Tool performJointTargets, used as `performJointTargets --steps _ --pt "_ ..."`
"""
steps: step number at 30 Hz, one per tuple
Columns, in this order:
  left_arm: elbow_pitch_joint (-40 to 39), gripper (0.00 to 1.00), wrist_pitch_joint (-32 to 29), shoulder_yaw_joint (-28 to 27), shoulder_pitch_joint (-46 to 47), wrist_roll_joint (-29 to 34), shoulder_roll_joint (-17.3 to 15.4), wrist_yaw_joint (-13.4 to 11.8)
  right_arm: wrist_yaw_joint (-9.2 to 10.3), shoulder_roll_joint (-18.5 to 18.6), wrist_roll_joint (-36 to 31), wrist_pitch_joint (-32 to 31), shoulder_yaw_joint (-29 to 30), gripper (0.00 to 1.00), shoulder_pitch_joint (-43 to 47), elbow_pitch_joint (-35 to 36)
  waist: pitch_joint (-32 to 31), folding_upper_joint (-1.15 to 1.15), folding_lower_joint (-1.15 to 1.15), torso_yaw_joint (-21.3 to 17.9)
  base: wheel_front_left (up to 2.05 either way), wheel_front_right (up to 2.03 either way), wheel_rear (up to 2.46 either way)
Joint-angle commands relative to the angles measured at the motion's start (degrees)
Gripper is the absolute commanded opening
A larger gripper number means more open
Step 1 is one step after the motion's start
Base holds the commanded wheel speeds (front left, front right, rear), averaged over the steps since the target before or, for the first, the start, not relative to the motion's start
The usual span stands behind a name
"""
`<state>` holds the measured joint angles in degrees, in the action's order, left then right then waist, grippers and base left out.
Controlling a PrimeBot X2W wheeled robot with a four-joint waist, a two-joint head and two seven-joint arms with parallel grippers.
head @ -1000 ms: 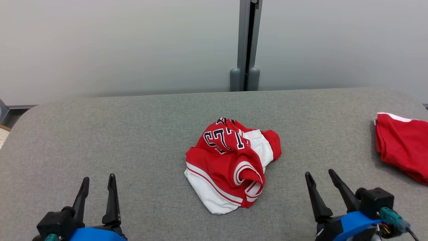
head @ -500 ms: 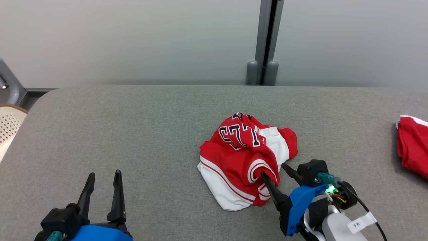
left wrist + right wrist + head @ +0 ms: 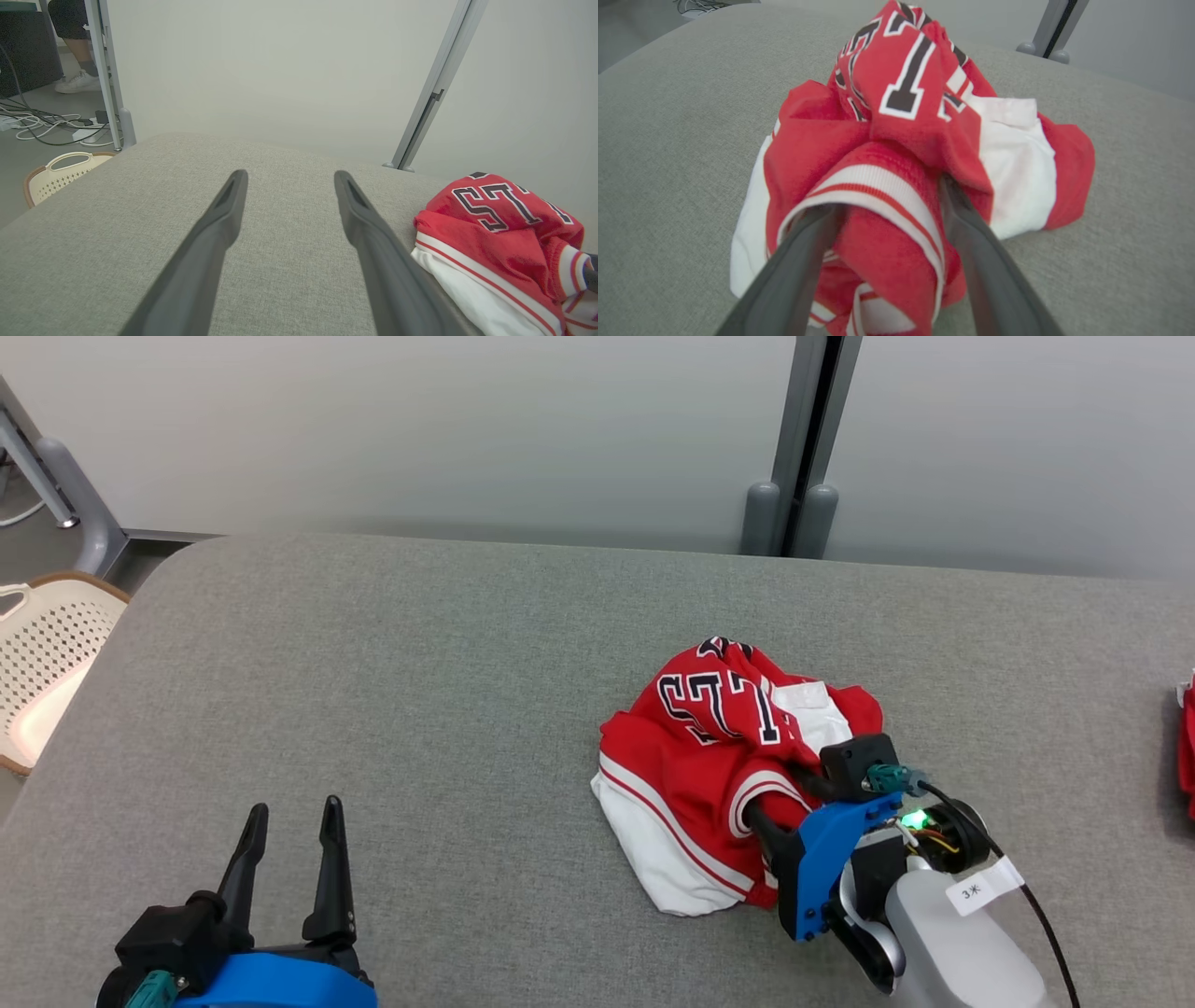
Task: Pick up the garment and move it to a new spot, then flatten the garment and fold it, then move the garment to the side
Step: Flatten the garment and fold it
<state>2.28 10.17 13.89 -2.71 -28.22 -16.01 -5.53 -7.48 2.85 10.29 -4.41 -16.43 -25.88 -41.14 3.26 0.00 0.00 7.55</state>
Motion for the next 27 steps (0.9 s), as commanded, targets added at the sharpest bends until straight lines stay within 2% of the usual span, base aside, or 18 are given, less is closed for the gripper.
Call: performJointTargets --steps 1,2,7,13,20,27 --pt "-0.09 1.0 0.21 0.03 0.92 -0.13 -0.13 -0.08 -0.03 0.08 0.44 0.44 -0.06 0.84 -1.18 -0.32 0.08 0.0 0.0 0.17 0.0 0.0 0.0" --pt "-0.06 1.0 0.28 0.1 0.96 -0.12 -0.09 -0.09 -0.03 0.08 0.89 1.12 -0.29 0.0 -1.74 -0.9 0.11 0.0 0.0 0.33 0.0 0.0 0.0" --pt "0.0 1.0 0.55 0.07 1.23 -0.22 -0.11 -0.38 -0.03 0.08 2.74 5.5 -0.44 0.0 -4.08 -1.65 -0.25 0.0 0.0 0.76 0.0 0.0 0.0" --pt "-0.6 1.0 0.91 -0.4 0.28 -0.42 -0.61 -0.72 -0.03 0.08 2.82 10.2 -0.84 0.0 -6.94 3.74 -1.44 0.0 0.0 0.54 0.0 0.0 0.0" --pt "-2.0 1.0 0.9 -0.66 -0.38 -0.26 -1.17 -1.26 -0.03 0.08 2.65 9.64 -4.84 0.0 -14.08 11.89 -2.37 0.0 0.0 0.09 0.0 0.0 0.0" --pt "-3.17 1.0 0.64 -0.32 -0.89 -0.09 -1.49 -1.58 -0.03 0.08 8.37 9.92 -10.09 0.0 -23.64 16.83 -2.54 0.0 0.0 -0.19 0.0 0.0 0.0"
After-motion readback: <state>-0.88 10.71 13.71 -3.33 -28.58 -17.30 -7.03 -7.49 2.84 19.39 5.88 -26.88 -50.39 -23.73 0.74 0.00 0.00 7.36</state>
